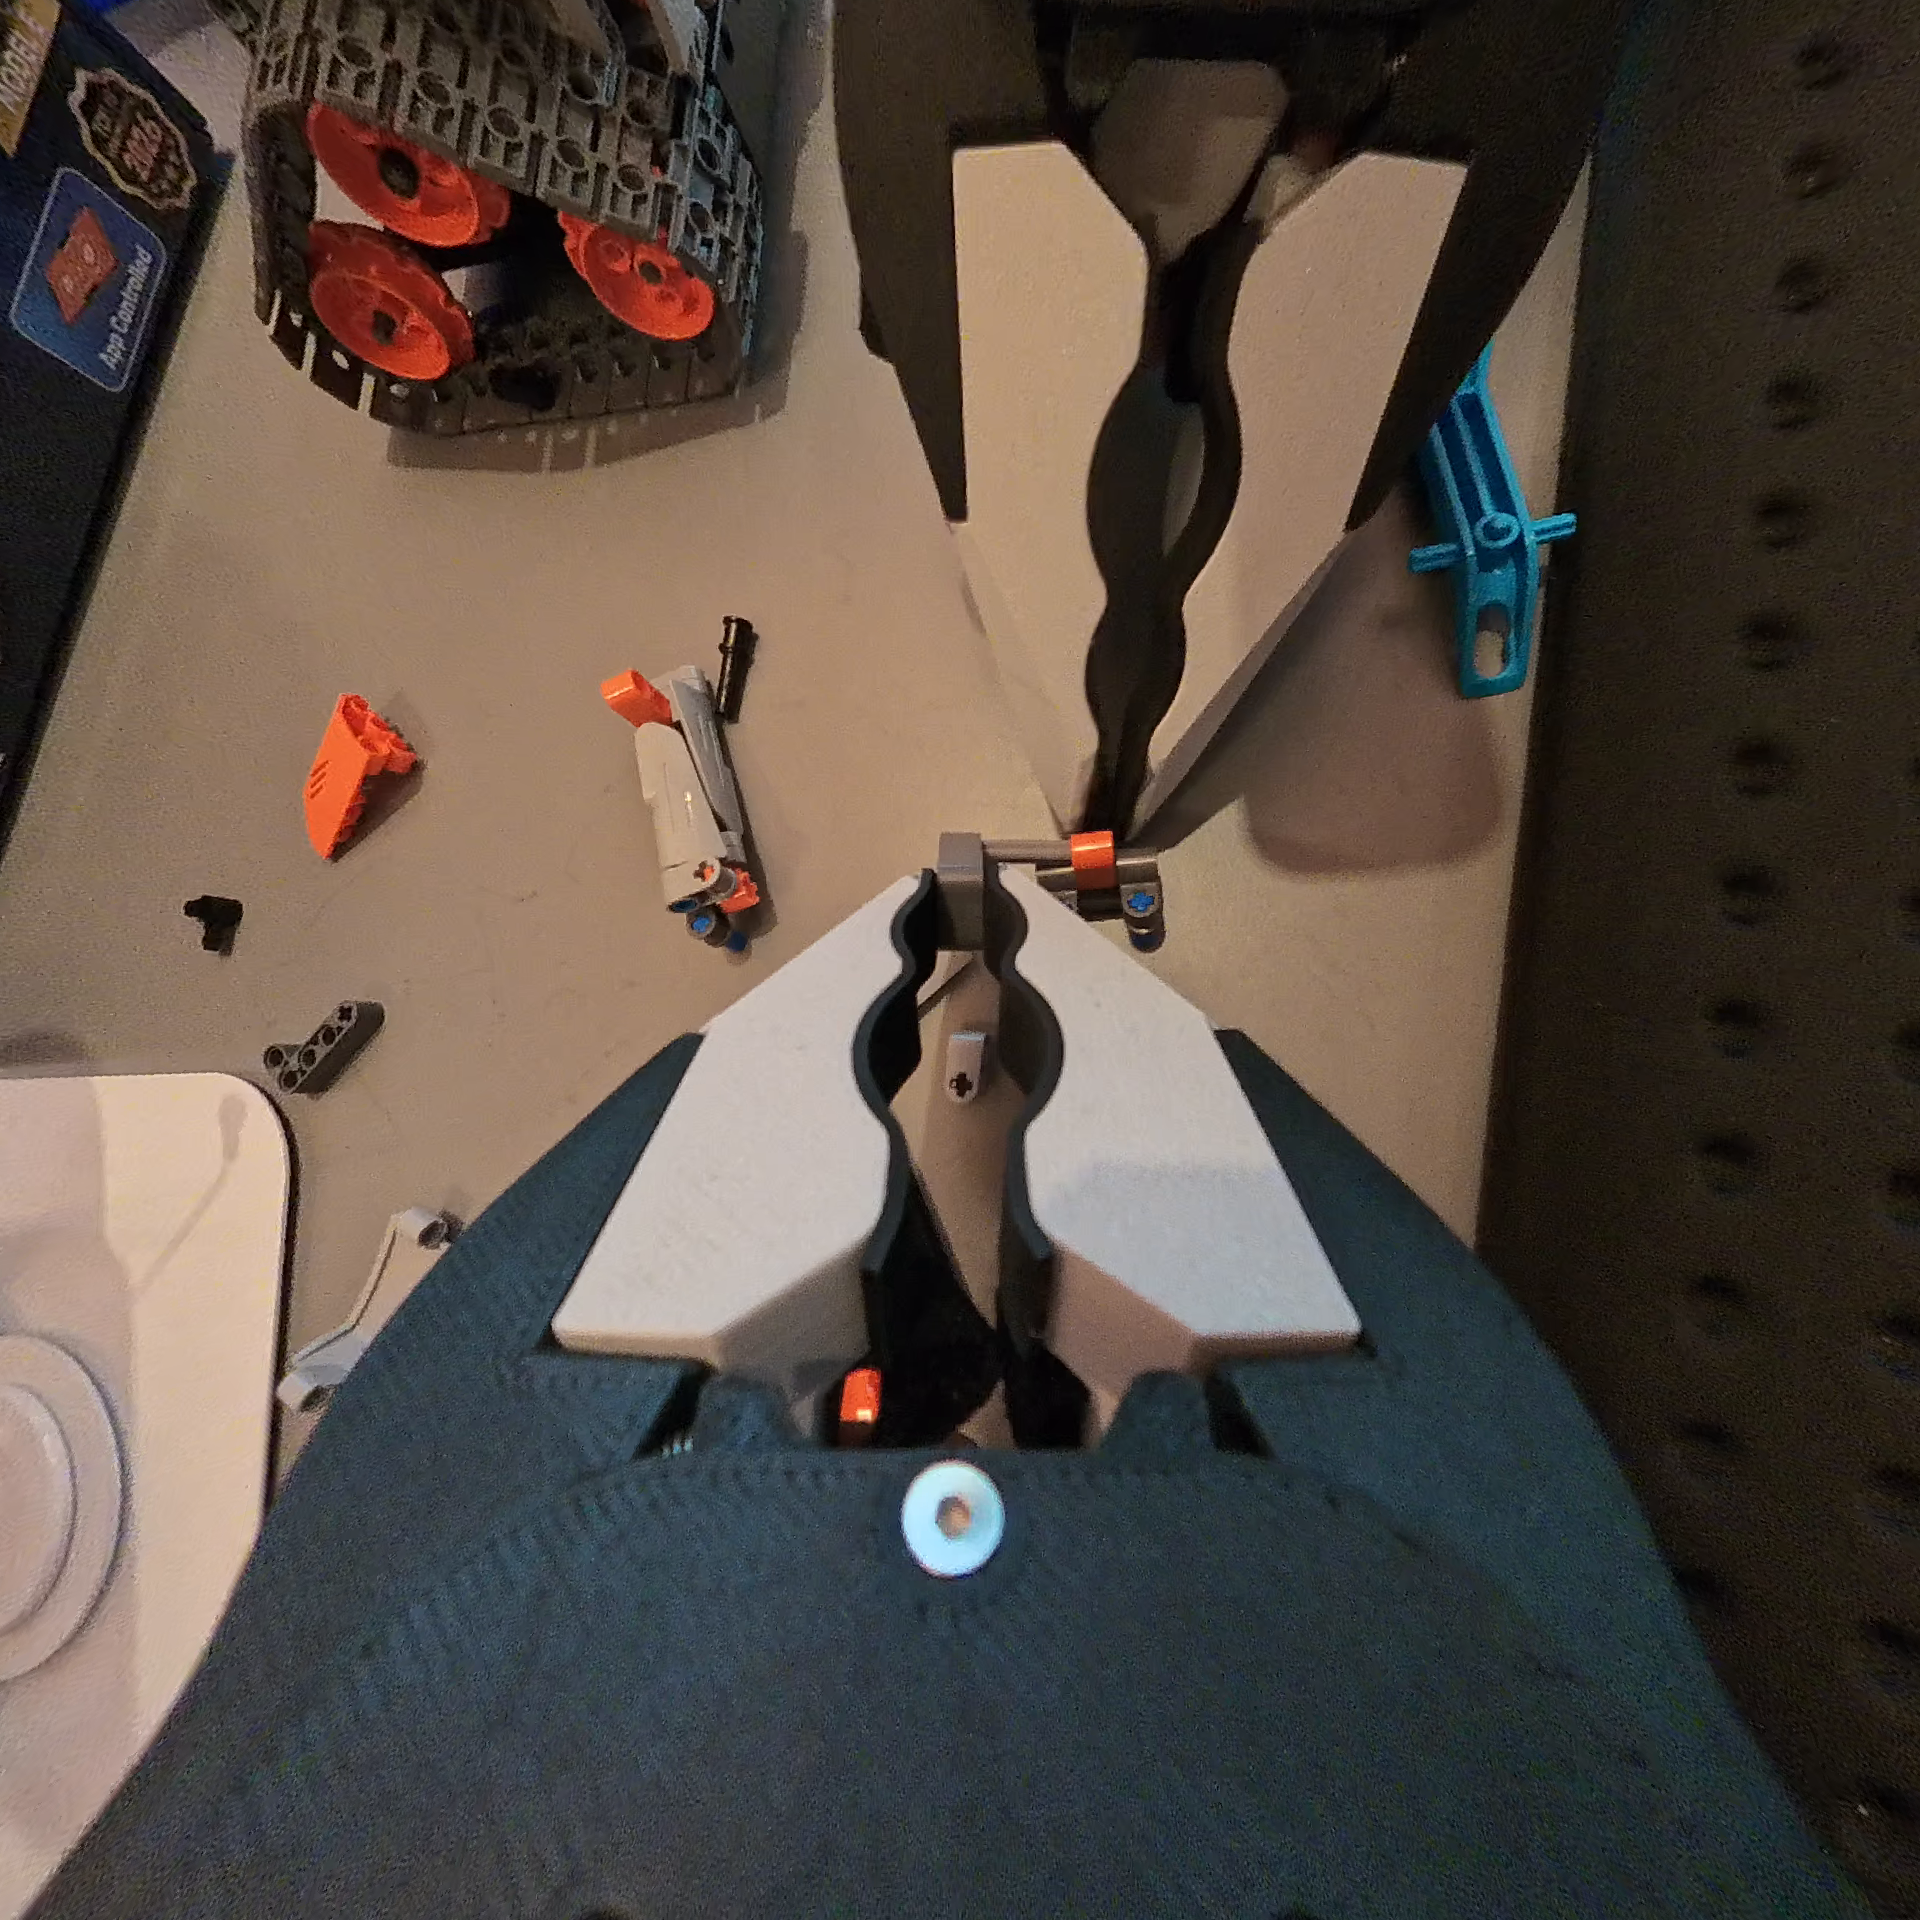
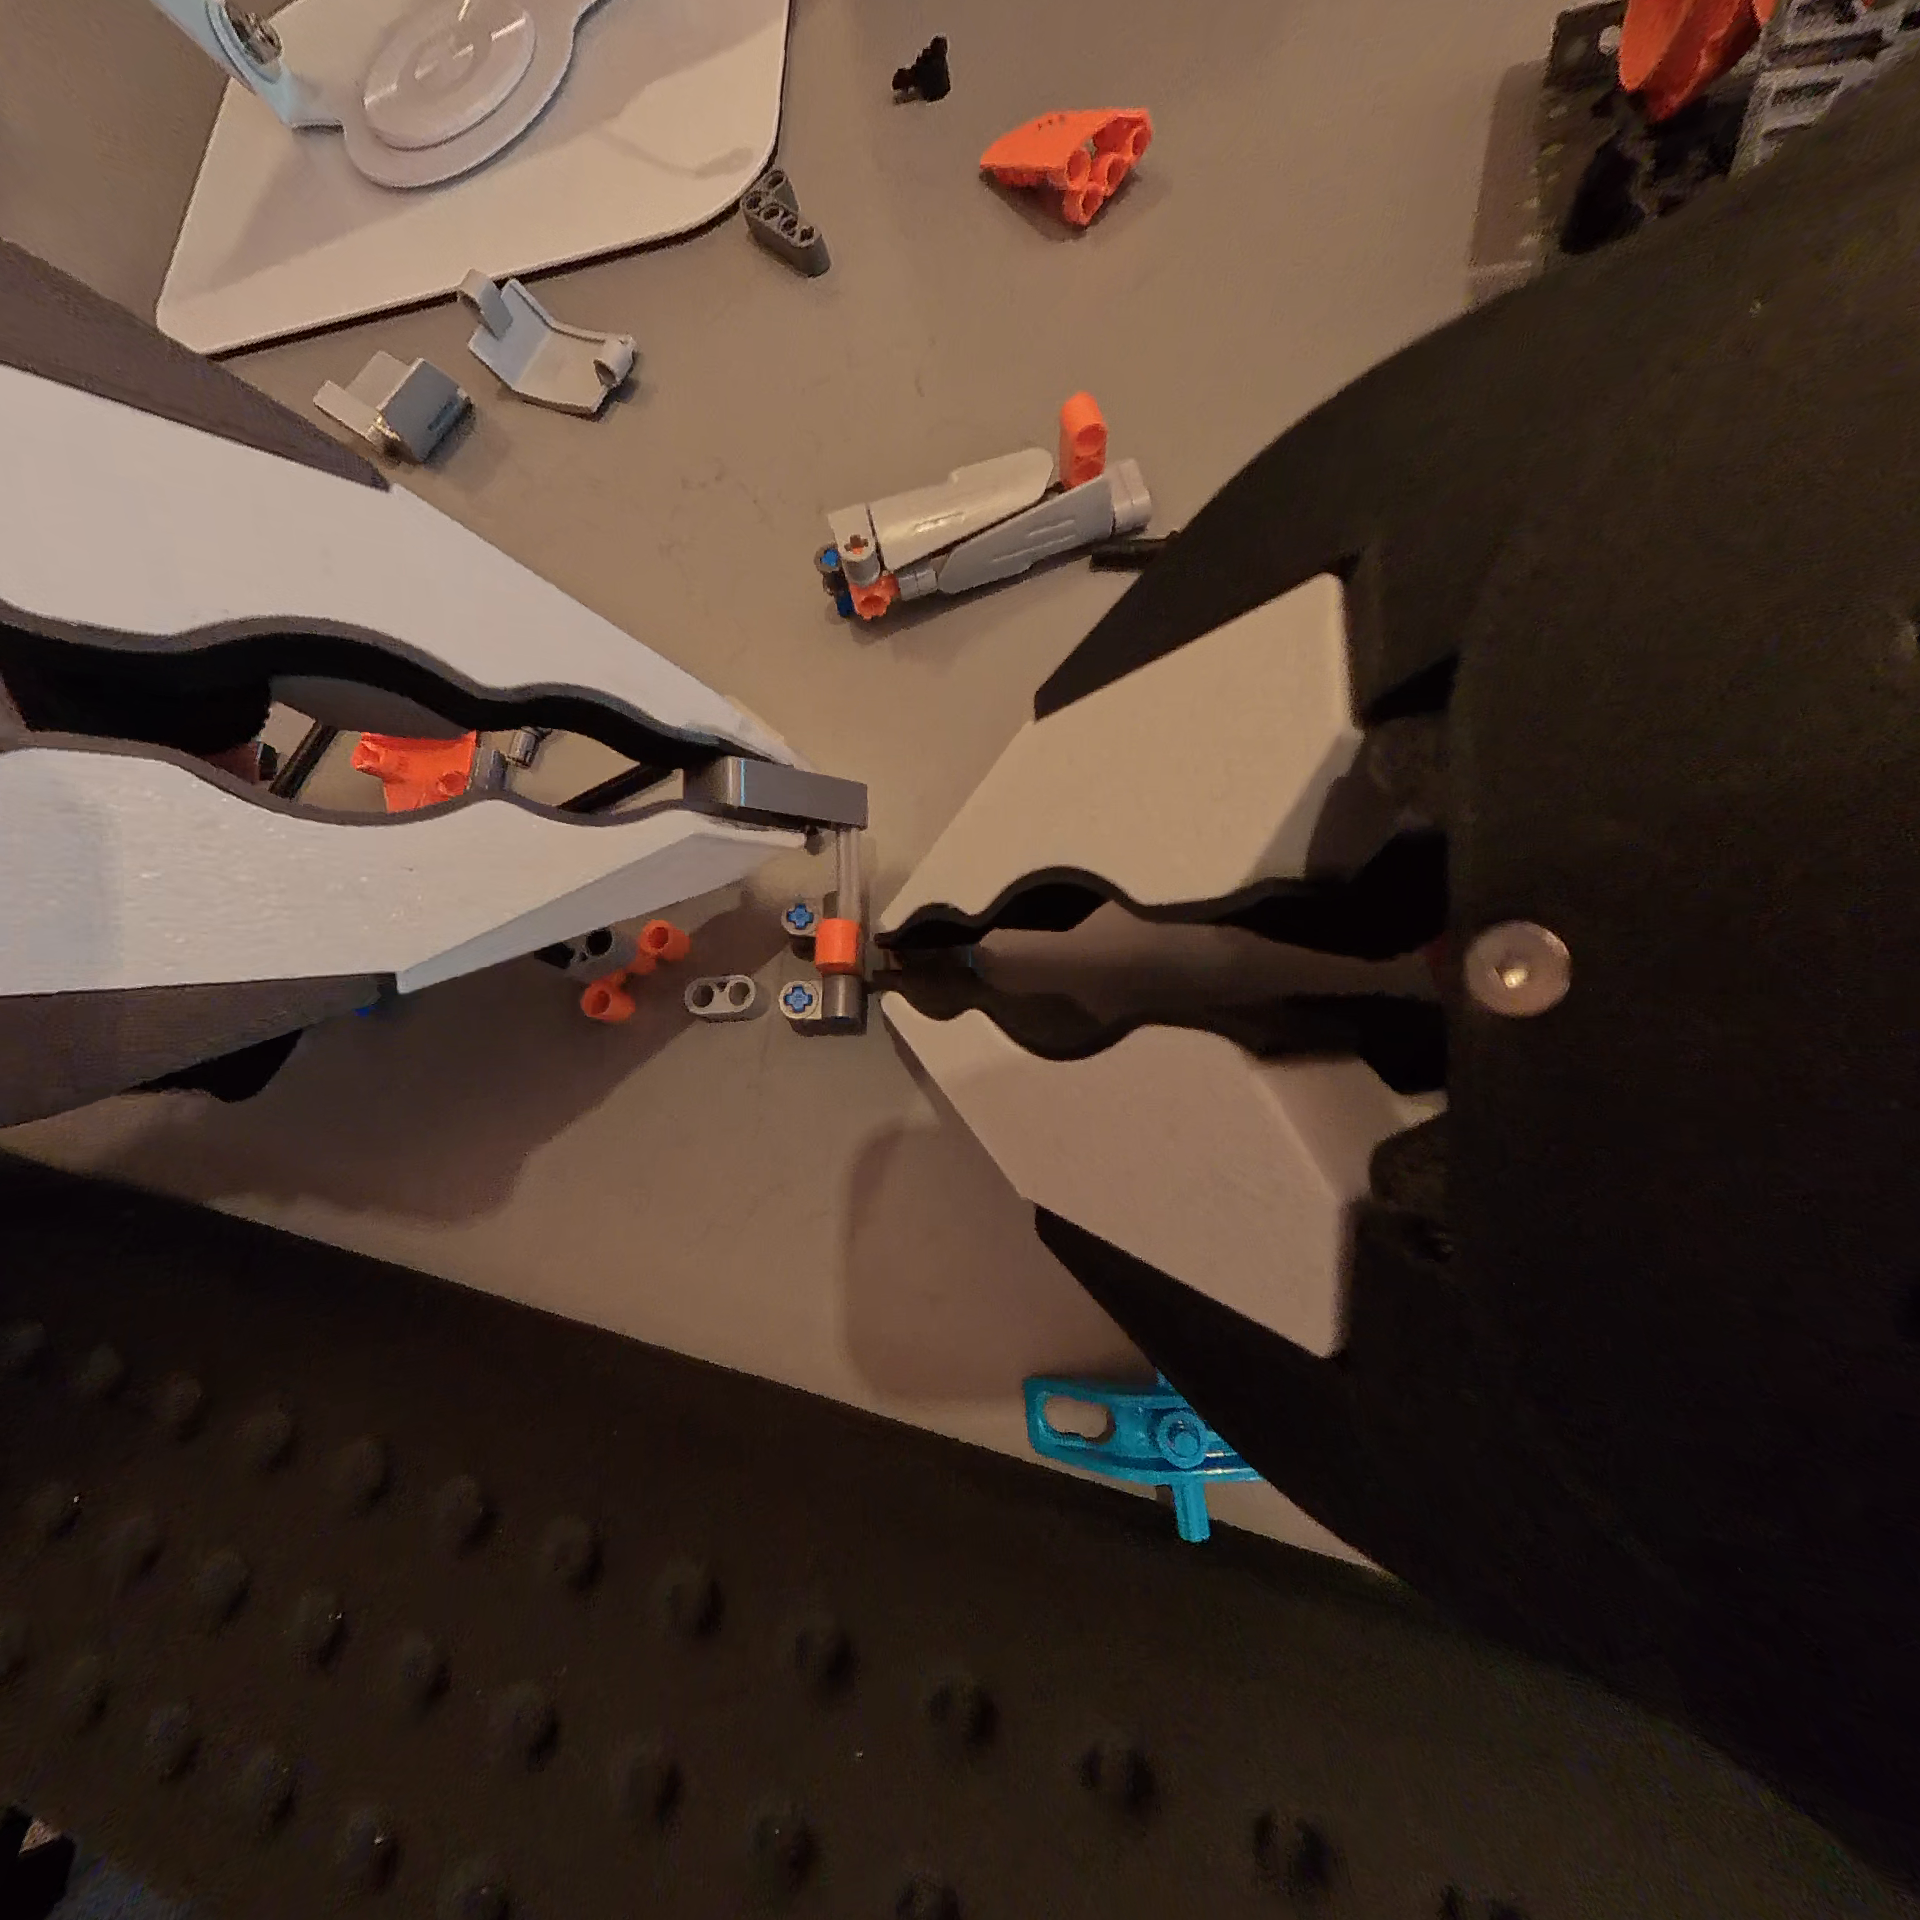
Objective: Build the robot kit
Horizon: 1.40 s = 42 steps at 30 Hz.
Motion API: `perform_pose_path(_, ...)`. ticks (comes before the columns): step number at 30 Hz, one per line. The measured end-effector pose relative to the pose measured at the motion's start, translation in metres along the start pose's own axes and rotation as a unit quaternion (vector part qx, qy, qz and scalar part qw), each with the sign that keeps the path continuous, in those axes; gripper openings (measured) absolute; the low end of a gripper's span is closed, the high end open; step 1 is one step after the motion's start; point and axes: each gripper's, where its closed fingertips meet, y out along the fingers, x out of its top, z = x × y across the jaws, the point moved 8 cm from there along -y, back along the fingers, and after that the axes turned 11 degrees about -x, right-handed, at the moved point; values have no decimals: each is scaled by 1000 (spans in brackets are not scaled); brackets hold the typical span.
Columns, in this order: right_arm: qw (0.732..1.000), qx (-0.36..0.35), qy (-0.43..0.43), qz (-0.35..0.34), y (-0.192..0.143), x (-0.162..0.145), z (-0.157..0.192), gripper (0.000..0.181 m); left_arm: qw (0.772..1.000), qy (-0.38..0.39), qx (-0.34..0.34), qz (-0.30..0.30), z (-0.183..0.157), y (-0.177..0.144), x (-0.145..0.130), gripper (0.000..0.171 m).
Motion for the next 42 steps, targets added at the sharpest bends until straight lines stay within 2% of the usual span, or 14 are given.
perform_pose_path(6, 1000, -10, -7, 5, 1, 0, -1, 0, 1000, -3, -2, 28, 2, -6, 1, 5)
perform_pose_path(20, 1000, -15, -17, 5, 2, 1, 1, 0, 998, -35, -8, 46, 4, -3, 4, 6)
perform_pose_path(37, 998, -41, -43, 23, 3, 5, 2, 0, 991, -80, -51, 96, 10, 4, 7, 6)
perform_pose_path(40, 998, -42, -42, 20, 0, 5, 2, 1, 991, -87, -44, 87, 11, 1, 7, 6)
perform_pose_path(42, 999, -27, -27, 2, -4, 7, 1, 8, 992, -93, -38, 75, 10, -4, 6, 6)
